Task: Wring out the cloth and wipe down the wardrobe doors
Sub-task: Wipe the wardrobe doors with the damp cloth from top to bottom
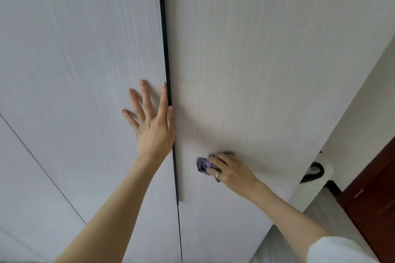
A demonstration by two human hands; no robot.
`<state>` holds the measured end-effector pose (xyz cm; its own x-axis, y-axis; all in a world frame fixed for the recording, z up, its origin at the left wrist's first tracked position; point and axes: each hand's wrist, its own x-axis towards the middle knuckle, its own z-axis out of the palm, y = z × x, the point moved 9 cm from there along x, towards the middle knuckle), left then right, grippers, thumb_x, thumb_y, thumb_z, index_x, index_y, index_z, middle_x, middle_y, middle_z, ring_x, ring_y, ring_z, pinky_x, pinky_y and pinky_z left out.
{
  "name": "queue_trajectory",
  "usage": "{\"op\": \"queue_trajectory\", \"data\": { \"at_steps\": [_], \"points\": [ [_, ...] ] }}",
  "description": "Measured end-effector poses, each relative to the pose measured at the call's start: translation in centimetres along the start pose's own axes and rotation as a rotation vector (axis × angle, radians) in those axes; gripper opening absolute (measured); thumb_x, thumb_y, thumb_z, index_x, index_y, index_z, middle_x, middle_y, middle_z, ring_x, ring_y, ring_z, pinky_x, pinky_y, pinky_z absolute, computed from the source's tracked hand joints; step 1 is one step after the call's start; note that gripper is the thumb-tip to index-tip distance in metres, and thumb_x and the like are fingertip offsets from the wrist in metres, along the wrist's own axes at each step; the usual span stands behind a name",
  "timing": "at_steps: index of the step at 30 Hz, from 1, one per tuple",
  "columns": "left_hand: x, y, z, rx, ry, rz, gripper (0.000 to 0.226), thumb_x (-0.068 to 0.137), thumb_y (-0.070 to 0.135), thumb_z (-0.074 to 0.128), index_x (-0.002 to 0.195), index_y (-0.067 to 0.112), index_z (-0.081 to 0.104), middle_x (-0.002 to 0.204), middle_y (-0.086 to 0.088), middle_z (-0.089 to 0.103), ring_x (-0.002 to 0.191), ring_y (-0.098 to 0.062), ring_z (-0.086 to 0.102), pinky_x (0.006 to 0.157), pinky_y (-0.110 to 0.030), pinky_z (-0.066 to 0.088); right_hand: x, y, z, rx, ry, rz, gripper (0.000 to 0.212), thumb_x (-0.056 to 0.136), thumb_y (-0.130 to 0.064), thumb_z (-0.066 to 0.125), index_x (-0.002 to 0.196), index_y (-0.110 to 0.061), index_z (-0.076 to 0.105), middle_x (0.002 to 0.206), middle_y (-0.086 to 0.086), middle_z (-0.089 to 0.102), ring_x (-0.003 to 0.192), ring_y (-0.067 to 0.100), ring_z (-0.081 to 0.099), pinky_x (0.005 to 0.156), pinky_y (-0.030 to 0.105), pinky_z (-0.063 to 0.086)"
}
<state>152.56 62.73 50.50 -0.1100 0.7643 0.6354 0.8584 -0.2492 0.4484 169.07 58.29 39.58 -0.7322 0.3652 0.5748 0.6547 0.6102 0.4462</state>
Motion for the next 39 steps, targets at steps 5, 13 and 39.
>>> {"op": "queue_trajectory", "data": {
  "at_steps": [5, 13, 39],
  "points": [
    [-0.6, -0.5, 0.6, 0.025, 0.002, 0.012, 0.049, 0.099, 0.043, 0.008, 0.141, 0.047, -0.017, 0.150, 0.008, -0.029, 0.142, -0.030, -0.021, 0.110, -0.062, -0.008, 0.2, 3.4, -3.1, -0.029, 0.077, 0.088, 0.021, 0.084, -0.004, 0.056, 0.096, -0.012, 0.071, 0.105, 0.009, 0.054, 0.094, 0.026, 0.049, 0.072, 0.036, 0.050],
    [-1.1, -0.2, 1.0, -0.033, 0.005, -0.051, 0.051, 0.102, 0.034, 0.017, 0.141, 0.044, -0.013, 0.155, 0.001, -0.021, 0.142, -0.030, -0.022, 0.110, -0.062, -0.009, 0.5, 8.2, -7.9, 0.017, 0.367, 0.409, 0.028, 0.084, -0.005, 0.065, 0.110, -0.013, 0.059, 0.111, 0.009, 0.045, 0.092, 0.031, 0.046, 0.079, 0.036, 0.042],
    [-1.8, -0.5, 1.9, -0.081, 0.056, -0.038, 0.053, 0.103, 0.031, 0.020, 0.141, 0.044, -0.013, 0.157, -0.006, -0.015, 0.142, -0.033, -0.020, 0.110, -0.060, -0.012, -15.9, 7.9, -0.2, 0.506, 0.335, 1.431, 0.028, 0.083, 0.007, 0.061, 0.109, 0.003, 0.050, 0.106, 0.006, 0.038, 0.104, 0.029, 0.047, 0.084, 0.017, 0.033]
  ]
}}
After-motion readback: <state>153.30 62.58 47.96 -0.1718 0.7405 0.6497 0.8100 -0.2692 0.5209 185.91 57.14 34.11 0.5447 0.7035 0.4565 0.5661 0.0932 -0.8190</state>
